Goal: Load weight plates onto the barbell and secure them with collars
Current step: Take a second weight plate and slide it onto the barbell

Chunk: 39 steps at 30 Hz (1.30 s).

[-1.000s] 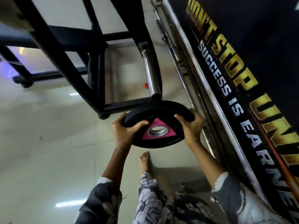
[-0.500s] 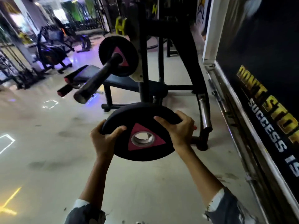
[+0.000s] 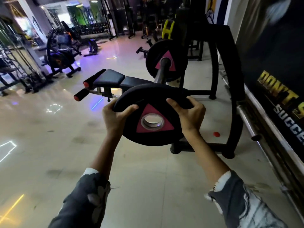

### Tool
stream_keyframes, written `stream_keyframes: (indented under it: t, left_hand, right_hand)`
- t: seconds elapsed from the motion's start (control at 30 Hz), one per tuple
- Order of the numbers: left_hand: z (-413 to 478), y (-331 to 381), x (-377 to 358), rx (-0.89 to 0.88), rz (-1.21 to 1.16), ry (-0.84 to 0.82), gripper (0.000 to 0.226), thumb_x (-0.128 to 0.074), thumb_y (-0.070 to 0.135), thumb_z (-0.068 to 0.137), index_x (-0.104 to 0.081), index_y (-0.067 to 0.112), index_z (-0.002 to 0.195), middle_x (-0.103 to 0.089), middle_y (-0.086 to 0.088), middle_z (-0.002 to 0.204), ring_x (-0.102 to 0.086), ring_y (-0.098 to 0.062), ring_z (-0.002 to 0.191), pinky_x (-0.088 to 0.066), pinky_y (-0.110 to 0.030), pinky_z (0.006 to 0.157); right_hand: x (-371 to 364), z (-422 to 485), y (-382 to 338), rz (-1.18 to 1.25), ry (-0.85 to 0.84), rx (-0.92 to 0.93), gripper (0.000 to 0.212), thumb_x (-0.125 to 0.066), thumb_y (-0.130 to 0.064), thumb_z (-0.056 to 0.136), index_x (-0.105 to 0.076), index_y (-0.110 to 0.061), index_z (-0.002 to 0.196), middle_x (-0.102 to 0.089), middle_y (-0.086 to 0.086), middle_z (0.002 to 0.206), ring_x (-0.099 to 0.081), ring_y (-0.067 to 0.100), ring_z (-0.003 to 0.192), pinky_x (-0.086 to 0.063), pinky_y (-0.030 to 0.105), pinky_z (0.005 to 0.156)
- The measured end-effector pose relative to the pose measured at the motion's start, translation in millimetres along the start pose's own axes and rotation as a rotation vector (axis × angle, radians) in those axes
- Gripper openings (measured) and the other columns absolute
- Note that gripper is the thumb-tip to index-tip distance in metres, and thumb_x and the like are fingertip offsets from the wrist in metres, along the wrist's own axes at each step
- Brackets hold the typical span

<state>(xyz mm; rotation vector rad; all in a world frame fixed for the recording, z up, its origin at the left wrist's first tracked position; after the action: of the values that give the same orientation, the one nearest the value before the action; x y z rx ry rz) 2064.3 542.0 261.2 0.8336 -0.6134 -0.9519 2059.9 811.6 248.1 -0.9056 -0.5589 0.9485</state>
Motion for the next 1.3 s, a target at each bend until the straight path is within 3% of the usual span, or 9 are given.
stream_keyframes:
  t: [0.17, 0.3, 0.47, 0.63, 0.8, 0.97, 1.13, 1.23, 1.3]
  left_hand:
    - [37, -26, -15, 0.002, -0.051, -0.067, 0.030, -0.074, 0.045, 0.053, -0.063, 0.021, 0.067, -0.060, 0.007, 0.061, -0.051, -0.005, 0.061, -0.043, -0.027, 0.059]
    - [52, -34, -37, -0.003, -0.114, -0.139, 0.022, -0.082, 0.019, 0.062, -0.062, 0.026, 0.069, -0.062, 0.028, 0.054, -0.053, 0.013, 0.054, -0.041, -0.007, 0.055]
    - [72, -50, -50, -0.004, -0.132, -0.141, 0.025, -0.074, 0.045, 0.053, -0.063, 0.029, 0.069, -0.062, 0.028, 0.055, -0.053, 0.012, 0.056, -0.043, -0.009, 0.056]
    - [104, -64, -75, -0.041, -0.126, -0.172, 0.031, -0.075, 0.049, 0.055, -0.060, 0.026, 0.070, -0.060, 0.016, 0.060, -0.053, 0.004, 0.059, -0.044, -0.016, 0.056]
    - [141, -77, -106, -0.107, -0.105, -0.172, 0.033, -0.074, 0.049, 0.058, -0.049, 0.028, 0.065, -0.056, 0.024, 0.055, -0.046, 0.008, 0.051, -0.034, -0.007, 0.050]
    - [186, -86, -138, -0.206, -0.063, -0.163, 0.064, -0.075, 0.057, 0.057, -0.059, 0.012, 0.101, -0.059, 0.018, 0.089, -0.055, 0.016, 0.081, -0.040, -0.002, 0.070]
    - [242, -119, -181, -0.177, -0.013, -0.189, 0.099, -0.070, 0.067, 0.054, -0.042, 0.015, 0.134, -0.047, 0.005, 0.131, -0.043, -0.002, 0.119, -0.034, -0.004, 0.095]
    - [275, -139, -206, -0.132, 0.011, -0.193, 0.095, -0.069, 0.063, 0.056, -0.041, 0.019, 0.135, -0.048, 0.001, 0.135, -0.041, -0.005, 0.123, -0.036, -0.019, 0.103]
    - [293, -153, -222, -0.091, 0.021, -0.208, 0.085, -0.068, 0.061, 0.058, -0.048, 0.020, 0.129, -0.057, 0.004, 0.122, -0.052, -0.007, 0.113, -0.044, -0.024, 0.097]
  right_hand:
    - [-18, 21, 10, -0.085, 0.069, -0.034, 0.056, -0.065, -0.071, 0.050, -0.042, -0.020, 0.047, -0.042, -0.010, 0.044, -0.039, 0.006, 0.044, -0.034, 0.031, 0.047]
    - [-24, 33, 13, -0.102, 0.076, -0.025, 0.049, -0.072, -0.063, 0.055, -0.044, -0.023, 0.049, -0.046, -0.011, 0.047, -0.043, 0.006, 0.047, -0.035, 0.028, 0.047]
    - [-31, 45, 22, -0.113, 0.113, -0.005, 0.041, -0.073, -0.058, 0.058, -0.044, -0.031, 0.049, -0.047, -0.015, 0.048, -0.046, 0.002, 0.048, -0.032, 0.013, 0.046]
    - [-45, 75, 41, -0.076, 0.120, 0.017, 0.046, -0.070, -0.062, 0.059, -0.058, -0.017, 0.060, -0.056, -0.012, 0.055, -0.055, 0.004, 0.053, -0.045, 0.025, 0.050]
    - [-65, 117, 68, -0.063, 0.141, 0.029, 0.039, -0.068, -0.062, 0.059, -0.047, -0.029, 0.054, -0.048, -0.015, 0.050, -0.050, 0.000, 0.048, -0.038, 0.017, 0.048]
    - [-90, 169, 103, -0.012, 0.141, 0.057, 0.059, -0.067, -0.064, 0.061, -0.065, -0.014, 0.093, -0.068, -0.005, 0.086, -0.062, 0.002, 0.084, -0.045, 0.006, 0.068]
    - [-120, 231, 134, -0.043, 0.072, 0.070, 0.081, -0.063, -0.058, 0.066, -0.046, -0.015, 0.133, -0.049, 0.003, 0.138, -0.039, 0.004, 0.126, -0.025, -0.005, 0.094]
    - [-138, 269, 147, -0.069, 0.039, 0.086, 0.083, -0.066, -0.058, 0.067, -0.043, -0.016, 0.135, -0.045, 0.003, 0.142, -0.036, 0.006, 0.130, -0.027, 0.002, 0.101]
    - [-149, 290, 159, -0.071, 0.024, 0.051, 0.082, -0.069, -0.059, 0.066, -0.048, -0.014, 0.131, -0.052, 0.006, 0.136, -0.043, 0.008, 0.124, -0.038, 0.020, 0.105]
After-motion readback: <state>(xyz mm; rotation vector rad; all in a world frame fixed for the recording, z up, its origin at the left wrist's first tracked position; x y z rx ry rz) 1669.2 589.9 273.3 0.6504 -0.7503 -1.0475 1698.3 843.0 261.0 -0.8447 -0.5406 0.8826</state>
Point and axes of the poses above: each hand's wrist, its own z-axis towards the middle knuckle, its own x-axis out of the back of the hand, y = z × x, the point moved 10 cm from there along z, towards the middle knuckle
